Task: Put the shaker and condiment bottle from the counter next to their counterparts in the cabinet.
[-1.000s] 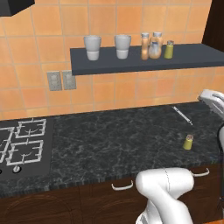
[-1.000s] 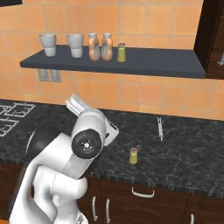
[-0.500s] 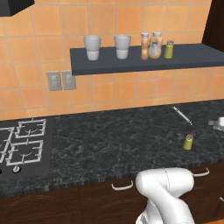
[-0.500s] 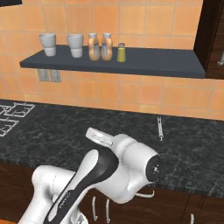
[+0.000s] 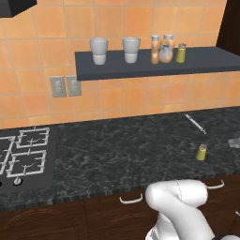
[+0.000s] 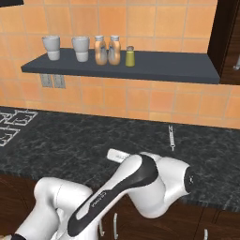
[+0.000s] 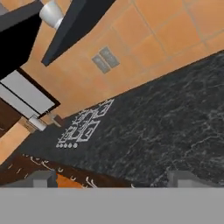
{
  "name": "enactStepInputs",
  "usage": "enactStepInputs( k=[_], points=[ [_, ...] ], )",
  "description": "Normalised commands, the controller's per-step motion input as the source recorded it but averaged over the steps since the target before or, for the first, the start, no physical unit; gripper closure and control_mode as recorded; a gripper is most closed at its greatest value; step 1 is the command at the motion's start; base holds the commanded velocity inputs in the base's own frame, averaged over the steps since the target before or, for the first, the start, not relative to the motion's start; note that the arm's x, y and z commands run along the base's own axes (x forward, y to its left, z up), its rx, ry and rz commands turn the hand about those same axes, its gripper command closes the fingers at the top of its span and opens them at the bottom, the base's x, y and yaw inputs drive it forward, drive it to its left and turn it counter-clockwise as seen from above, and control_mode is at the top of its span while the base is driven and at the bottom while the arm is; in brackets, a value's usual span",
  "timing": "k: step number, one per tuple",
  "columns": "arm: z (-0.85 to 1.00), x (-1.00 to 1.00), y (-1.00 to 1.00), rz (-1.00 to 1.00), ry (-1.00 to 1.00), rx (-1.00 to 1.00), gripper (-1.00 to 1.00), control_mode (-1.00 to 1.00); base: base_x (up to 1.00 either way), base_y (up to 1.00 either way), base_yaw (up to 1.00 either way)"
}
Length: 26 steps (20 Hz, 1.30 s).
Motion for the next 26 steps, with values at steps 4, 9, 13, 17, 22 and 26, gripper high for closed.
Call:
enactStepInputs(
  k=[4,9,13,17,22,26],
  points=[
    [0.0,-0.12,-0.03,-0.54,0.54,0.1,-1.0,-1.0,0.0,0.0,0.0],
    [0.0,-0.06,-0.04,-0.28,0.26,0.09,-1.0,-1.0,0.0,0.0,0.0],
    [0.0,-0.09,0.24,0.0,0.0,0.0,-1.0,-1.0,0.0,0.0,0.0],
    [0.0,0.0,0.13,-0.11,0.07,0.0,-1.0,-1.0,0.0,0.0,0.0],
    [-0.02,0.0,0.02,-0.09,0.04,0.0,-1.0,-1.0,0.0,0.0,0.0],
    [-0.14,0.0,-0.16,0.22,-0.18,-0.06,-1.0,-1.0,0.0,0.0,0.0]
  ],
)
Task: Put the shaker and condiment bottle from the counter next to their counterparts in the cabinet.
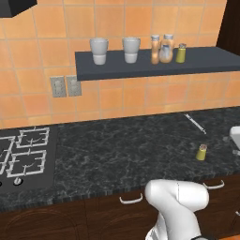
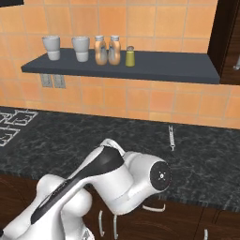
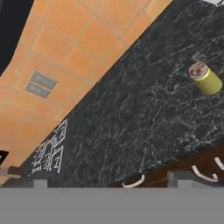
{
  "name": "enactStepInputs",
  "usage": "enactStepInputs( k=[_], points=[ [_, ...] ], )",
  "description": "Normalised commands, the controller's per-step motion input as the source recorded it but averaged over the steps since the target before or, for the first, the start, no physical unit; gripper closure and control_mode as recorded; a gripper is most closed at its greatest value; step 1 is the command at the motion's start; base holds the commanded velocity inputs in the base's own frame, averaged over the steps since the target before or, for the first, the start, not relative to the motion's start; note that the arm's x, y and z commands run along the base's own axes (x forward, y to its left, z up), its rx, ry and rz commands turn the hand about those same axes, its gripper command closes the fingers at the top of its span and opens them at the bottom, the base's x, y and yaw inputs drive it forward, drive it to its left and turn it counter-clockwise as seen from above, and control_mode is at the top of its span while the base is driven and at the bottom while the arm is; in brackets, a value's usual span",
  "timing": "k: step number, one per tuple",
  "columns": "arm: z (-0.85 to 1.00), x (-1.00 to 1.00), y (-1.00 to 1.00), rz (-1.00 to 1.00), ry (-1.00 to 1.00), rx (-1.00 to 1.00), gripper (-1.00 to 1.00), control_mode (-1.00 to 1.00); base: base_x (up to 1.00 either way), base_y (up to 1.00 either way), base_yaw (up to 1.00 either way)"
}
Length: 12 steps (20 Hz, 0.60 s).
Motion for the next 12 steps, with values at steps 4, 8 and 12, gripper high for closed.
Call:
enactStepInputs(
  k=[4,8,12],
  points=[
    [-0.33,0.0,-0.24,0.46,-0.29,-0.16,-1.0,-1.0,0.0,0.0,0.0],
    [-0.33,0.0,-0.33,0.58,-0.34,-0.24,-1.0,-1.0,0.0,0.0,0.0],
    [-0.08,-0.01,-0.12,0.18,-0.06,-0.05,-1.0,-1.0,0.0,0.0,0.0]
  ],
)
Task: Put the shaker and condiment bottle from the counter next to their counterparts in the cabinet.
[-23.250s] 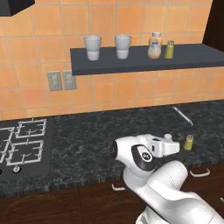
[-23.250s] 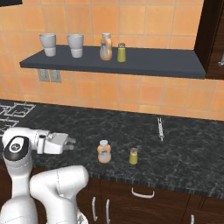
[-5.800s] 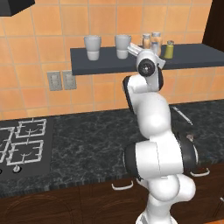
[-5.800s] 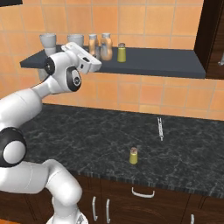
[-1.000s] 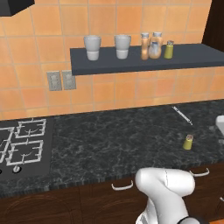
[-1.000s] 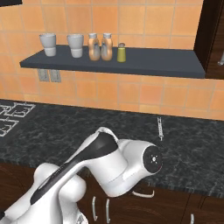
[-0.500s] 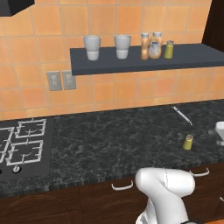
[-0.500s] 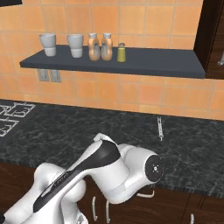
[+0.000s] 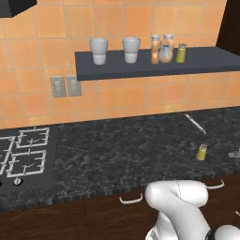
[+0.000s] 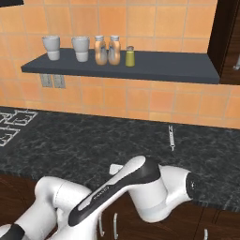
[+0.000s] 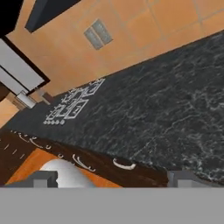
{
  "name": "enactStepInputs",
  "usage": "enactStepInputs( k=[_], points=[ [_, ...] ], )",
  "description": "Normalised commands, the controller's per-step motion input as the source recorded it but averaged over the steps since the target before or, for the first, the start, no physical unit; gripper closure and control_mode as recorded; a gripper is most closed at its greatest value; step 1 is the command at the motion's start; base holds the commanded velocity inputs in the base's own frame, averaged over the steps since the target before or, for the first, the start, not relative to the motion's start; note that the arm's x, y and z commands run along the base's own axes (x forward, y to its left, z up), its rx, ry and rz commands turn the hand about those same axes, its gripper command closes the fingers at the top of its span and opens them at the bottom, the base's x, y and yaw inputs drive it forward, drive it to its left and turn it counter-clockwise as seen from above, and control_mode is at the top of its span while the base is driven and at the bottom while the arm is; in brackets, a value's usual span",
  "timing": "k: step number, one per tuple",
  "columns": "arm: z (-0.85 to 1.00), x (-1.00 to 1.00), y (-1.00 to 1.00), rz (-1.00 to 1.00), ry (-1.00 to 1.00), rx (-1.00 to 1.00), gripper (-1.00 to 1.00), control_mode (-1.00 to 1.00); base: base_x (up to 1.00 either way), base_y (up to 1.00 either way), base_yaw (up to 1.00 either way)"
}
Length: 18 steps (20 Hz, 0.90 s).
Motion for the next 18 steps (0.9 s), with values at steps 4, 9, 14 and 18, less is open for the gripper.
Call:
enactStepInputs(
  k=[4,9,14,18],
  points=[
    [0.12,-0.23,-0.31,0.46,-0.46,-0.07,-1.0,-1.0,0.0,0.0,0.0],
    [0.04,-0.08,-0.24,0.39,-0.39,-0.1,-1.0,-1.0,0.0,0.0,0.0],
    [0.0,0.25,0.09,0.0,-0.23,-0.12,-1.0,-1.0,0.0,0.0,0.0],
    [0.0,0.45,0.43,0.0,-0.34,-0.3,-1.0,-1.0,0.0,0.0,0.0]
  ],
)
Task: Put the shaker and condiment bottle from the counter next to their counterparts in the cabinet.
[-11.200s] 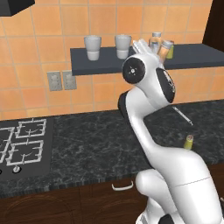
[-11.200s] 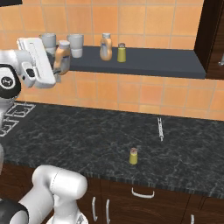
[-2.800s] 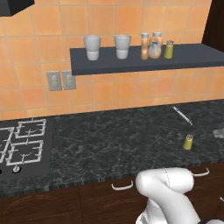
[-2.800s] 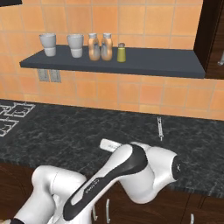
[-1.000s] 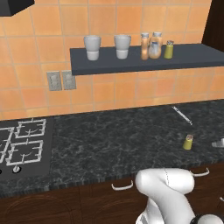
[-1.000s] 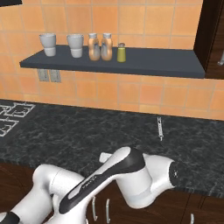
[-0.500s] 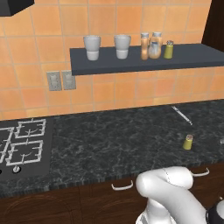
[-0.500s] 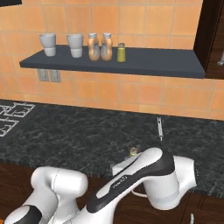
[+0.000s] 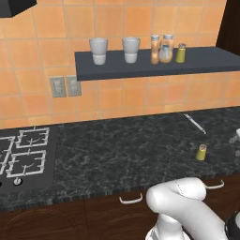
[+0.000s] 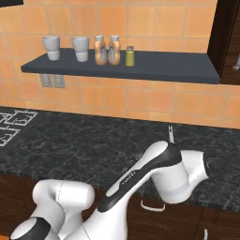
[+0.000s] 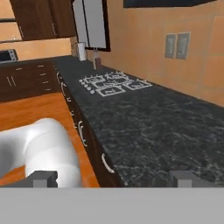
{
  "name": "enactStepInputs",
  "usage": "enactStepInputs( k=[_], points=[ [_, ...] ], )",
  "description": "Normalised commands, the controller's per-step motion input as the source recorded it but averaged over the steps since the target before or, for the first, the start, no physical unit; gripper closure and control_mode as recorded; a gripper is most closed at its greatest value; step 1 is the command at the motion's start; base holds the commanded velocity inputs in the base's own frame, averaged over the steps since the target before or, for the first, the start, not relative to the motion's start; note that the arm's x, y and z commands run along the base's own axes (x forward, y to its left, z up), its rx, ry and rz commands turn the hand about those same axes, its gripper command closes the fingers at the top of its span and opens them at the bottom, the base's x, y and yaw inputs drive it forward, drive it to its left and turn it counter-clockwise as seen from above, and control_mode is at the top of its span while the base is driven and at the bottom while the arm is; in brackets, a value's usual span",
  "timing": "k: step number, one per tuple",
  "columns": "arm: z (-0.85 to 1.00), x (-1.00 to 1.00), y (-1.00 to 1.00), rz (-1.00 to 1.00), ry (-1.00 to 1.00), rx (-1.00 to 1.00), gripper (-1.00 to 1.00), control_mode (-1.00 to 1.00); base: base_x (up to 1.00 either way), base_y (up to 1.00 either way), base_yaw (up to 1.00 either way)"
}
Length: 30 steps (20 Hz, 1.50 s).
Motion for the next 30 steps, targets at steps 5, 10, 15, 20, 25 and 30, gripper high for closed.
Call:
enactStepInputs(
  k=[5,10,15,20,25,30],
  points=[
    [-0.06,-0.02,0.23,0.02,-0.09,-0.07,-1.0,-1.0,0.0,0.0,0.0],
    [-0.1,-0.04,0.01,0.04,0.0,0.0,-1.0,-1.0,0.0,0.0,0.0],
    [-0.26,0.23,0.05,0.0,0.0,0.0,-1.0,-1.0,0.0,0.0,0.0],
    [-0.06,0.09,-0.13,0.0,-0.01,0.0,-1.0,-1.0,0.0,0.0,0.0],
    [-0.02,0.46,-0.47,0.0,-0.05,0.0,-1.0,-1.0,0.0,0.0,0.0],
    [-0.03,0.21,-0.14,0.0,-0.02,0.0,-1.0,-1.0,0.0,0.0,0.0]
  ],
)
